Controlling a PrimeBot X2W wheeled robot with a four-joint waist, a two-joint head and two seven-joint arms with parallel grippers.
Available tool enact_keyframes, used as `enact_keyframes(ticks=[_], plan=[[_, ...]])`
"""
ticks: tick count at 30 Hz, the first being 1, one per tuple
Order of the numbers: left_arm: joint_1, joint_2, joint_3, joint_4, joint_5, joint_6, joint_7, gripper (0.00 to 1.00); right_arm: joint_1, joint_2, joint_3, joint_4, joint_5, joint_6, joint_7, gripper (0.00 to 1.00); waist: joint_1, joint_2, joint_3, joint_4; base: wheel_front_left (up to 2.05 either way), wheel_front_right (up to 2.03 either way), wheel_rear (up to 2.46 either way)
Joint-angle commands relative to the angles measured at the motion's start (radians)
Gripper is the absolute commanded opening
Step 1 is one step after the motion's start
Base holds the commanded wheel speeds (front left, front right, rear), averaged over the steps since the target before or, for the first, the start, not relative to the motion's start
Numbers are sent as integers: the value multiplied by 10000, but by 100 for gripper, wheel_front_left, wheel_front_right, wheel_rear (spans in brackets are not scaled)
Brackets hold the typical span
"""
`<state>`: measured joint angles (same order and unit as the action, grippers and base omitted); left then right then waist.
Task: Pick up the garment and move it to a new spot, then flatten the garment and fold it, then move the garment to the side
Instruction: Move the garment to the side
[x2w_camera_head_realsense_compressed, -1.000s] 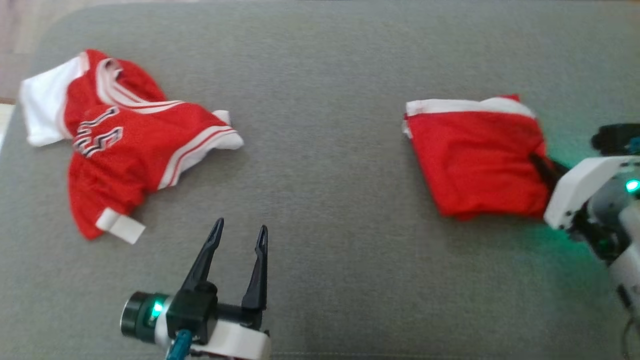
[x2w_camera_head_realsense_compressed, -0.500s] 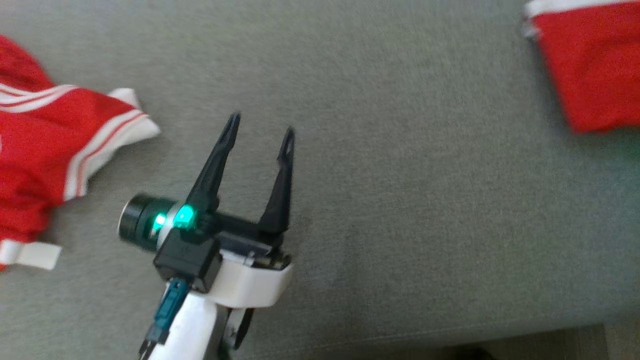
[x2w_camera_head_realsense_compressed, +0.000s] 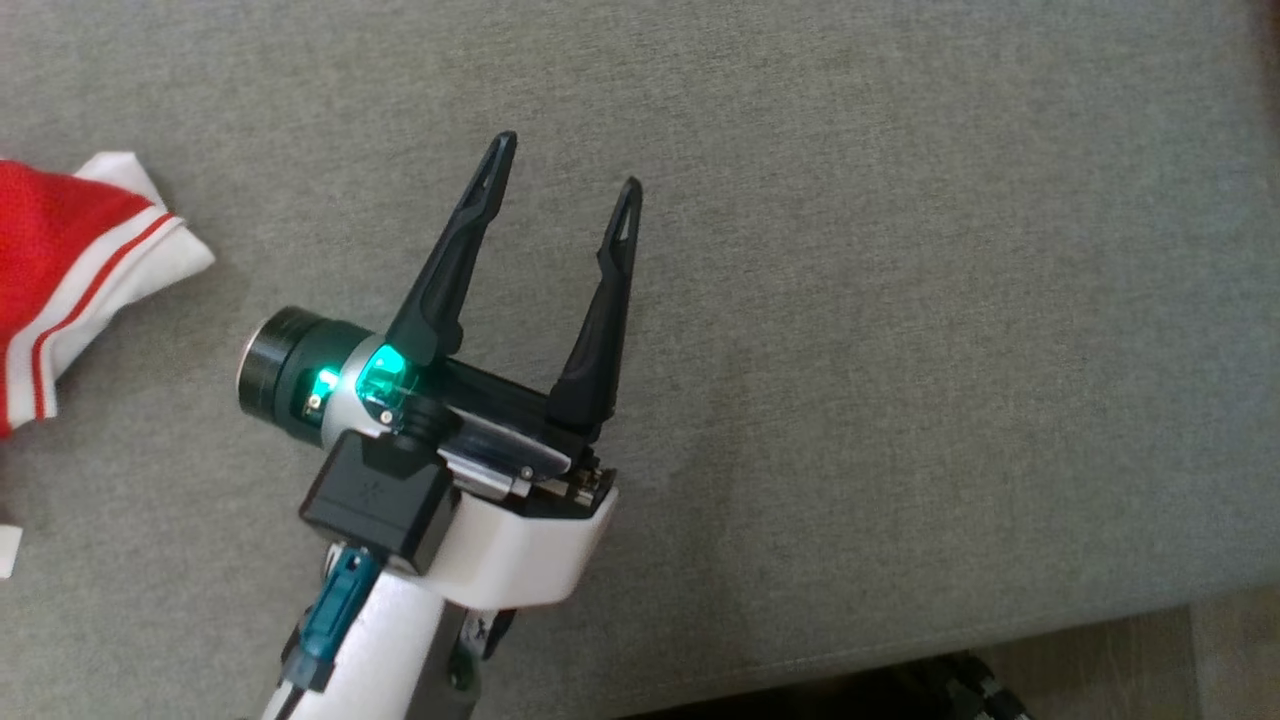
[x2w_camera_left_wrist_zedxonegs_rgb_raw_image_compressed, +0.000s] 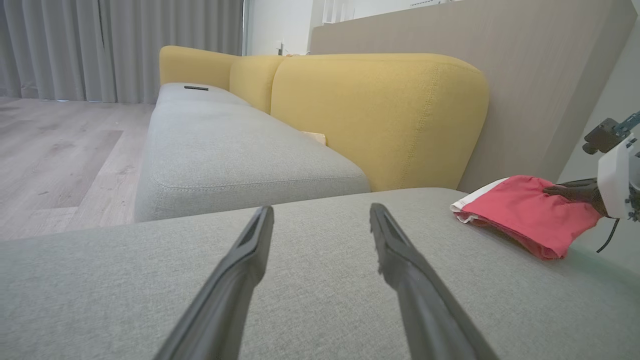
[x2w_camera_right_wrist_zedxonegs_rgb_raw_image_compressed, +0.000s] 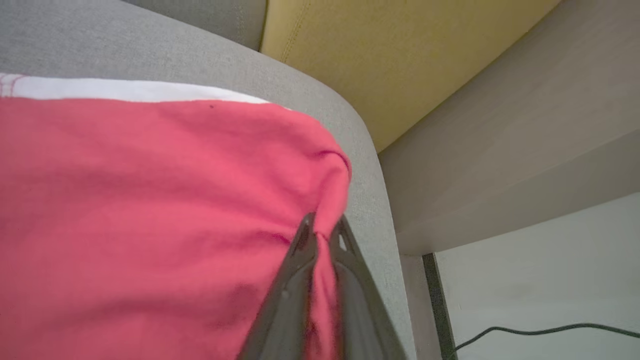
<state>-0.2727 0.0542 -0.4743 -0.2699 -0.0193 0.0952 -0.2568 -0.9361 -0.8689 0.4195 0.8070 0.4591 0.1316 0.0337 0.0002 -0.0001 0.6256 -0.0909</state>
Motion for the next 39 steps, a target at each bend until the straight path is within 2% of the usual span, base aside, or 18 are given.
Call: enact_keyframes(ticks=[1, 2, 3, 10, 17, 21, 29, 32, 39], plan=[[-53, -4, 193, -405, 37, -44, -49, 100, 140, -663, -116, -5, -166, -9, -98, 24, -2, 1, -49, 78, 0, 0, 0], [-58, -4, 191, -396, 53, -31, -49, 100, 141, -670, -161, 58, -260, -9, -95, 47, -2, 1, -82, 110, 0, 0, 0], [-72, -1, 186, -390, 84, -21, -49, 100, 144, -657, -209, 130, -376, -9, -86, 100, -2, 1, -141, 150, 0, 0, 0], [68, -3, 305, -219, 35, 180, -49, 100, 310, 123, -708, 358, -1272, -9, -304, 100, -2, 1, -891, 385, 0, 0, 0], [1028, 68, 755, 619, -296, 403, -49, 100, 1785, 2833, -1539, 33, -839, -9, -983, 100, -2, 1, -2746, 408, 0, 0, 0], [1763, 106, 1095, 1061, -468, 524, -49, 100, 3026, 4232, -1283, 40, -116, -9, -1501, 100, -2, 1, -4088, 473, 0, 0, 0], [3157, 43, 1831, 1596, -989, 806, -49, 100, 4832, 5552, -875, -83, -426, -9, -2811, 100, -2, 1, -6006, 601, 0, 0, 0], [3627, 22, 2100, 1744, -1050, 897, -49, 100, 5561, 5971, -1307, -934, -837, -9, -2940, 100, -2, 1, -6390, 662, 0, 0, 0], [4370, 1, 2441, 1981, -749, 772, -49, 100, 8170, 7126, -2619, -4825, -2309, -9, -2951, 100, -2, 1, -6952, 960, 0, 0, 0]])
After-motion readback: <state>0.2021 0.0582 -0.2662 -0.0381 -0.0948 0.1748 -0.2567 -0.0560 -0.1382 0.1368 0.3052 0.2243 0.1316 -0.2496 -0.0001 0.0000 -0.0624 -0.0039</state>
